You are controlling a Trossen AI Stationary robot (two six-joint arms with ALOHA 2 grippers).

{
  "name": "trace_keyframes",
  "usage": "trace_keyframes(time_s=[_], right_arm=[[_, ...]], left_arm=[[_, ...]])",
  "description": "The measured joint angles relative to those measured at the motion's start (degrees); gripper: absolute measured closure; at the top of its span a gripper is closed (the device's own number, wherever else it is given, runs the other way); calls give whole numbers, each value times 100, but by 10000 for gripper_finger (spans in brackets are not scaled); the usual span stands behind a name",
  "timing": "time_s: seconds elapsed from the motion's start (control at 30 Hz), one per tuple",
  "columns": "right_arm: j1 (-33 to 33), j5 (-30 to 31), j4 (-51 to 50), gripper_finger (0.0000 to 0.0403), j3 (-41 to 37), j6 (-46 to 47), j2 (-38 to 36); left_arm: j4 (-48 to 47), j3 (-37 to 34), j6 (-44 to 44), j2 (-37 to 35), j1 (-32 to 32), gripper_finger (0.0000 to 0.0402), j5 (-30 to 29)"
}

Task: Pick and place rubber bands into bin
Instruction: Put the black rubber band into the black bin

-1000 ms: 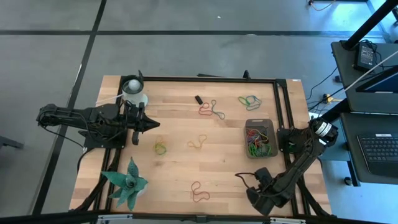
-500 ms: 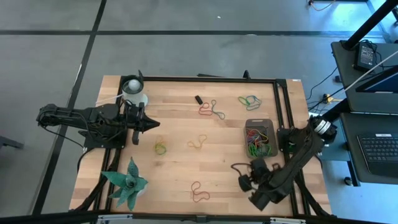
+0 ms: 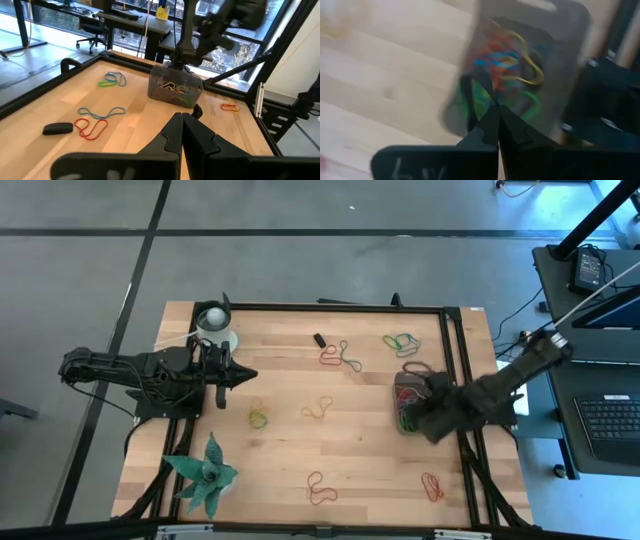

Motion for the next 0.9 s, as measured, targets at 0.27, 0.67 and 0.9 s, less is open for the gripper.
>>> trace_keyframes(time_s=[0.27,0.67,0.9], right_arm=[[-810,-1435,1872,403,-2028,-1342,-920],[-1344,-1831,2597,383,-3092,-2146,-930],[-1394,-1820,2539,344,-3094,-2311,-930]], left_arm=[[0,0,-1,0,0,397,9],[-2,0,-1,0,0,398,-2],[-2,0,-1,0,0,397,-4]])
